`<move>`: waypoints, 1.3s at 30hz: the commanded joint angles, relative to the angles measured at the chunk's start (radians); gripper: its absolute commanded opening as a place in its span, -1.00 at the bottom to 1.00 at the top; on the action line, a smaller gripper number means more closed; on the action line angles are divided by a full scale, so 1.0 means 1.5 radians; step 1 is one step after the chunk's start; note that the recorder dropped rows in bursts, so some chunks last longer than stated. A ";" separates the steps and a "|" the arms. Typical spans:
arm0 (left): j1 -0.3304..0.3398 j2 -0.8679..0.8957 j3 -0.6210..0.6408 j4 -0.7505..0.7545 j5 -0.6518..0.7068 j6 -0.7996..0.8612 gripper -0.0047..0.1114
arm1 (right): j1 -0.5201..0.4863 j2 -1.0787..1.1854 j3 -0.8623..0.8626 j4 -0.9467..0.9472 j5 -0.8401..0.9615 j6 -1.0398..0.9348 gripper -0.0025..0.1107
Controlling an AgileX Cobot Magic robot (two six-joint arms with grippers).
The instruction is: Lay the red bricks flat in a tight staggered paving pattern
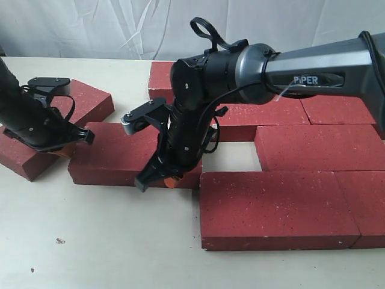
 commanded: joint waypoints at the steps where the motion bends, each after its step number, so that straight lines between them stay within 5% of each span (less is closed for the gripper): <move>1: -0.005 0.000 0.000 0.015 0.056 0.004 -0.92 | -0.002 -0.003 0.002 -0.055 0.001 0.000 -0.97; 13: -0.003 0.000 0.000 0.088 0.016 -0.030 -0.92 | -0.002 -0.003 0.002 -0.060 -0.008 0.000 -0.97; 23: -0.007 0.012 0.000 0.040 0.013 -0.025 -0.92 | -0.002 -0.032 0.002 0.085 -0.004 -0.063 -0.97; 39: -0.007 0.042 0.000 -0.102 0.043 0.066 -0.92 | -0.003 -0.071 0.000 0.095 -0.076 -0.005 -0.97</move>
